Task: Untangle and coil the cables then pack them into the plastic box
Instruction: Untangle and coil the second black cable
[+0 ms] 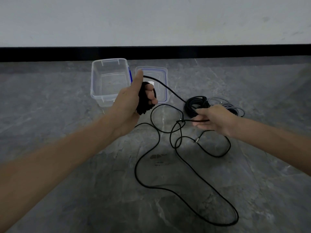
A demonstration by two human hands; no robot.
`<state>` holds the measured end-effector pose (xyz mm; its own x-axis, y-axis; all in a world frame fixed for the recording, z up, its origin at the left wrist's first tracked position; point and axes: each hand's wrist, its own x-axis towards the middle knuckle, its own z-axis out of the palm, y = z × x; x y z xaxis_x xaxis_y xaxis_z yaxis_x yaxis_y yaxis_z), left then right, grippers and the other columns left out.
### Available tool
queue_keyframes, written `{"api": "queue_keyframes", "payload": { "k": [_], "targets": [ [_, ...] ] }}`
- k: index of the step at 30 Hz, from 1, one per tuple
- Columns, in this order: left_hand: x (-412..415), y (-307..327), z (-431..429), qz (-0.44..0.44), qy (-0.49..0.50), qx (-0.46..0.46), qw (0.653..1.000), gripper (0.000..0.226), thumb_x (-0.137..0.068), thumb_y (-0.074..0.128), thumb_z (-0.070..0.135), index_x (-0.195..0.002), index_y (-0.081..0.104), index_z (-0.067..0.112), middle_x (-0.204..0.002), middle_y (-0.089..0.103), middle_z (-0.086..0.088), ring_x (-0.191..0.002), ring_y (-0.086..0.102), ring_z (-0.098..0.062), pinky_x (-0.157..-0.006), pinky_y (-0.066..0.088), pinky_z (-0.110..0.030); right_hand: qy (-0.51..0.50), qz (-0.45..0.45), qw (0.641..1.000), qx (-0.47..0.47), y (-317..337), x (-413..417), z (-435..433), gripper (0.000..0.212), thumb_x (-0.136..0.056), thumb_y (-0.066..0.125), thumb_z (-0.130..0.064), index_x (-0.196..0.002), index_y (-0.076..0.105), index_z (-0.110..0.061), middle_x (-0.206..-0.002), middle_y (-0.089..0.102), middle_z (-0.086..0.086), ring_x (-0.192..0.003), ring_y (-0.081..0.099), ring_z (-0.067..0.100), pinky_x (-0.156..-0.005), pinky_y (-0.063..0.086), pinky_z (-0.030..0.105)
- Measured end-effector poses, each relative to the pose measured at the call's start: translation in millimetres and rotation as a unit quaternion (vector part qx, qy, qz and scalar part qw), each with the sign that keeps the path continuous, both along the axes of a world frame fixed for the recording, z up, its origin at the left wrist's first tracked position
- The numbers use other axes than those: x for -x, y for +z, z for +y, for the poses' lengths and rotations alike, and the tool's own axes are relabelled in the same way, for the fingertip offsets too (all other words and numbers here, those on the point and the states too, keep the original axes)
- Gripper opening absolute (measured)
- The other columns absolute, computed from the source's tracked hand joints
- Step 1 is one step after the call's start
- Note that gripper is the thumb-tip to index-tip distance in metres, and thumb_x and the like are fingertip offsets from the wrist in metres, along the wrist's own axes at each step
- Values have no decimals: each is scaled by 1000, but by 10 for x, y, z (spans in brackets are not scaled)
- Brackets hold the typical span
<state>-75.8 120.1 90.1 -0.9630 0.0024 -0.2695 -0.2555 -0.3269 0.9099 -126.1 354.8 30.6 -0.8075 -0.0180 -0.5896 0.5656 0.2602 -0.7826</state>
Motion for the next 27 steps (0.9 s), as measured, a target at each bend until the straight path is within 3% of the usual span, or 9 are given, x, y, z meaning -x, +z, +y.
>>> {"api": "queue_keyframes", "payload": {
  "k": [4,7,11,14,18,21,24,25,27],
  "targets": [
    [-64,93,58,-28,-98,-66,993,50,-96,33,58,-72,51,18,-45,41,12,-49,49,-6,-50,45,-13,-130,-49,979,147,-143,67,-41,25,-102,36,-2,-83,52,-2,-80,50,9,-60,41,9,-39,38,12],
    [-83,120,116,-29,-123,-96,987,53,-95,32,59,-69,51,18,-42,36,12,-49,46,-6,-43,42,-13,-129,-31,982,131,-224,75,-54,29,-101,33,3,-83,54,-1,-79,50,8,-58,36,9,-42,32,12],
    [-47,77,99,-22,-108,-72,991,52,-94,32,62,-68,50,21,-44,35,12,-52,46,-7,-52,44,-13,-167,7,969,182,-157,263,79,33,-100,29,10,-95,56,-9,-83,53,6,-66,51,7,-47,48,14],
    [-52,9,55,-28,-107,-54,992,52,-93,31,63,-67,49,22,-45,35,11,-51,46,-7,-56,45,-13,-181,13,948,260,25,491,304,27,-102,33,-2,-82,49,-11,-75,47,0,-42,41,0,-36,34,11],
    [-54,-8,64,-21,-108,-59,992,52,-93,31,63,-67,49,22,-44,35,11,-50,46,-7,-64,44,-15,-53,11,988,146,87,461,388,27,-103,37,-28,-91,55,-11,-52,39,-8,-35,22,3,-30,13,15],
    [41,39,71,-3,-64,-93,994,49,-94,31,61,-70,47,22,-46,40,12,-52,49,-6,-65,43,-16,99,34,994,-9,-71,186,220,30,-104,39,-24,-109,60,-3,-49,39,-9,-36,27,5,-32,17,17],
    [219,80,1,37,13,-97,995,42,-98,36,53,-73,45,21,-52,48,12,-58,52,-7,-65,46,-17,329,193,903,-196,-213,-185,65,37,-101,46,-12,-77,69,-27,-54,57,-14,-51,56,3,-48,33,15],
    [273,85,-34,45,35,-96,994,39,-99,39,49,-73,46,20,-55,50,12,-60,52,-7,-68,47,-18,396,231,859,-229,-248,-294,34,38,-100,47,-12,-73,66,-29,-59,57,-15,-60,57,-4,-55,35,11],
    [359,36,-108,47,72,-69,994,35,-101,43,41,-74,49,20,-59,54,11,-63,54,-6,-68,47,-17,456,261,819,-230,-264,-469,6,28,-100,47,-14,-79,64,-21,-60,52,-16,-61,52,-6,-59,34,10]
  ]
}}
